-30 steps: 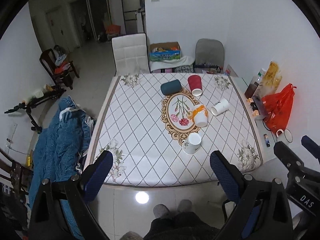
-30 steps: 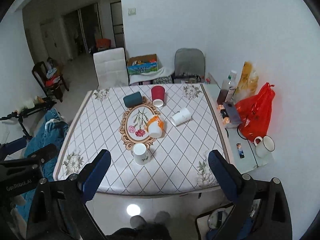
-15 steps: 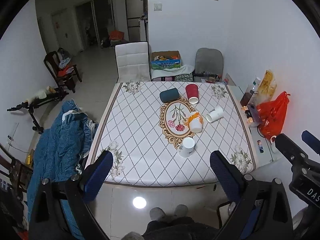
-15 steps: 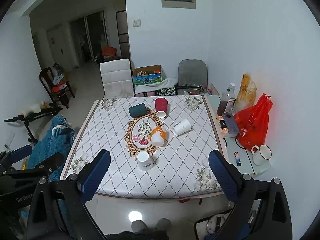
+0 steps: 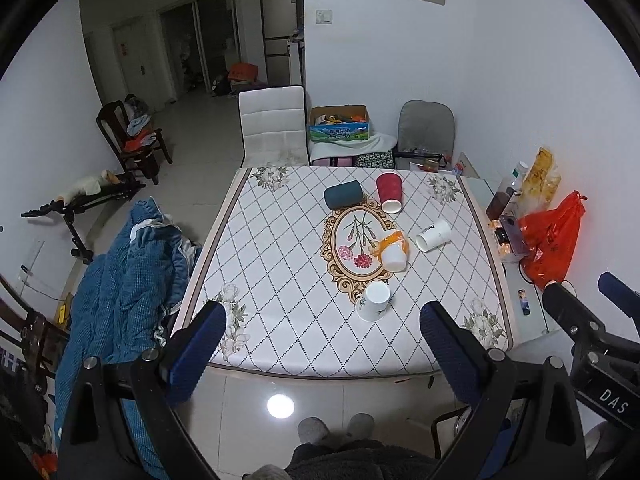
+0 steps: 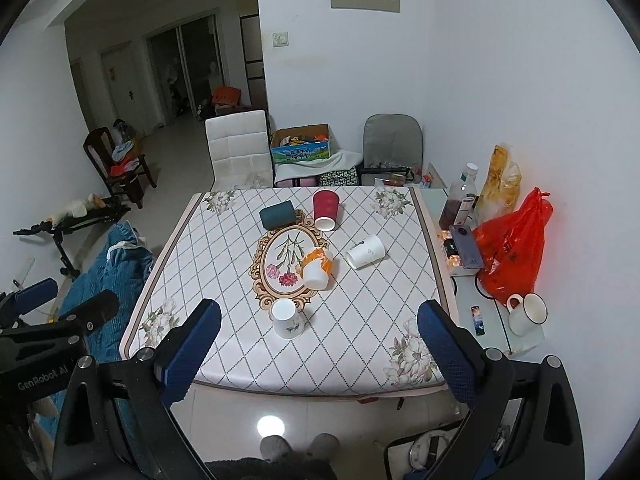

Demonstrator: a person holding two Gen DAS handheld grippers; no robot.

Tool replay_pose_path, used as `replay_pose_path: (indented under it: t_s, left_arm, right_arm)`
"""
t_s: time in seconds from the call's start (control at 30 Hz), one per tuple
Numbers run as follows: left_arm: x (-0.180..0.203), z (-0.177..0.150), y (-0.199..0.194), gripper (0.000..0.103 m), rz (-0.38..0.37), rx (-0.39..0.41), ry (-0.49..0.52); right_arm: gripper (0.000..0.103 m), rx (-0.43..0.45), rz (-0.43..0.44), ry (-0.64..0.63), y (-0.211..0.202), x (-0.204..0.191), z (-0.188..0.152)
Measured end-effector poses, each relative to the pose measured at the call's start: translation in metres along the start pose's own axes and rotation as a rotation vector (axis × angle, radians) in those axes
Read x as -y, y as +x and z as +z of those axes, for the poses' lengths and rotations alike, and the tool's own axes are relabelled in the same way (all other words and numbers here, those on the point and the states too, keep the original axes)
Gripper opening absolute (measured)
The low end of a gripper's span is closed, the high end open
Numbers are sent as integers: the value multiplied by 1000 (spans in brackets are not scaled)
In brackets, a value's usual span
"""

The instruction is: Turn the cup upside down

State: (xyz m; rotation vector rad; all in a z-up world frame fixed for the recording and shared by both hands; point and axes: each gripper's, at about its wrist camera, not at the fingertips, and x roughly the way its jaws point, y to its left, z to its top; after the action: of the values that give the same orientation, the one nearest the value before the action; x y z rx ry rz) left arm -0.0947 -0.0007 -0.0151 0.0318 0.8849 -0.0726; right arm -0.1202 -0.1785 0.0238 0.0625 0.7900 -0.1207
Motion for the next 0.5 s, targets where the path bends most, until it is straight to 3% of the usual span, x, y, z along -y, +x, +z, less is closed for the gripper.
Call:
replay_pose_path:
  t_s: [0.5]
  left_arm:
    - [0,-1,-1,99,33,-4,-35]
  right_arm:
    - [101,-17,13,-11,10,8,3]
